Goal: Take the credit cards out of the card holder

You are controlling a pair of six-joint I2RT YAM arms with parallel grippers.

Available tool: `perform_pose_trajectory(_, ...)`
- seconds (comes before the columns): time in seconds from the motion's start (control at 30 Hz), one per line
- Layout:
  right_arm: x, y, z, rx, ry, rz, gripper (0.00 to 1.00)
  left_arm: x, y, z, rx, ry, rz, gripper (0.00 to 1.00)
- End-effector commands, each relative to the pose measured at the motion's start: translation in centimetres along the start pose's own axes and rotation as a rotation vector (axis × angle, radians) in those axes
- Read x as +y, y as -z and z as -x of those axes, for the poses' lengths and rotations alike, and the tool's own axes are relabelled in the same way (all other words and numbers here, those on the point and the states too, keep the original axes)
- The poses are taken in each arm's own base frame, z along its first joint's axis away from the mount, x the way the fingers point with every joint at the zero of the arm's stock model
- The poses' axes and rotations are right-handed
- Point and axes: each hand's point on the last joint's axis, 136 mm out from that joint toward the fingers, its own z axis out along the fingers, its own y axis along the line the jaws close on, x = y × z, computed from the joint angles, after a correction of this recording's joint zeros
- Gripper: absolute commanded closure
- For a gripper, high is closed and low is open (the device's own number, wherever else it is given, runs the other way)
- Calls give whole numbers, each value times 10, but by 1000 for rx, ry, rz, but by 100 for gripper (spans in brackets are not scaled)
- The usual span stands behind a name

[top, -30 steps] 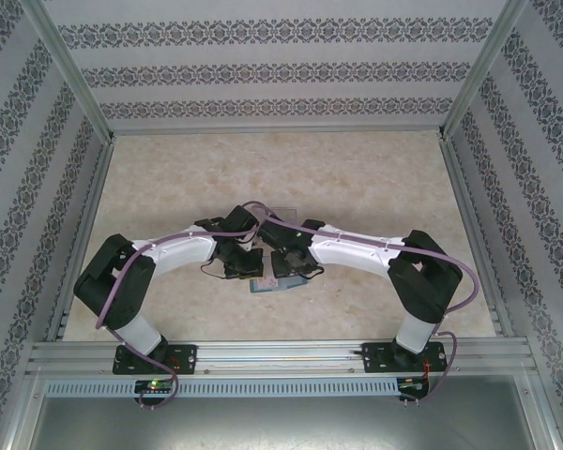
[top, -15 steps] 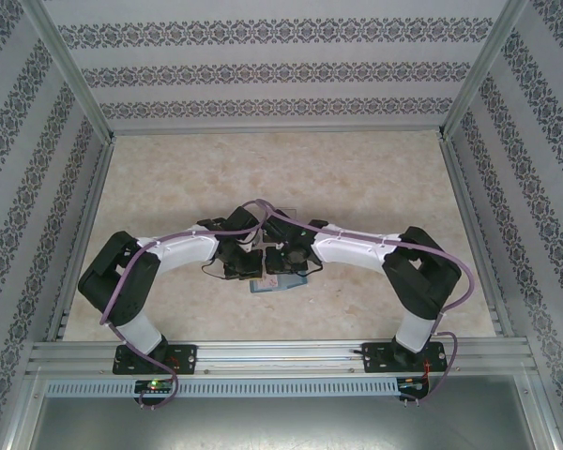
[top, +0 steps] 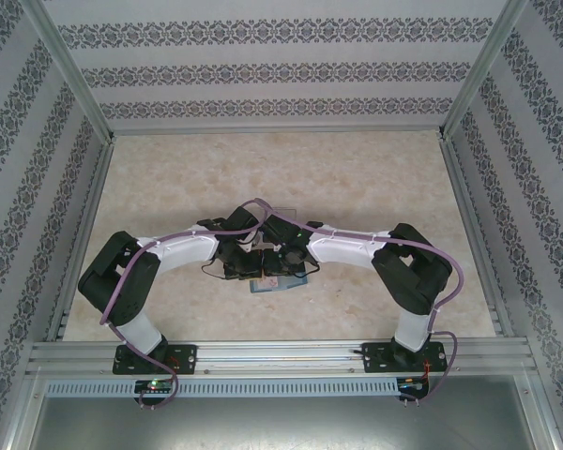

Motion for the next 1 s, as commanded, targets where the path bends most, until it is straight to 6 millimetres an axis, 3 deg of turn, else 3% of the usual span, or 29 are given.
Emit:
perform_pose_trajectory(0.0,-18,-9,-6,26,-25,-61,70,4,1,-4,2,-23,34,97)
perform_pose_trajectory(0.17,-26,-1,-5,8,-21,-109,61,5,3,-4,0,-26,41,97)
perform_pose_trajectory(0.5,-1,15,2,-34,-23,16,66,2,9,-3,-21,-28,37,97)
perform_pose_trajectory(0.97,0,-4,0,-4,-46,53,73,2,10,-2,-25,-26,38,97)
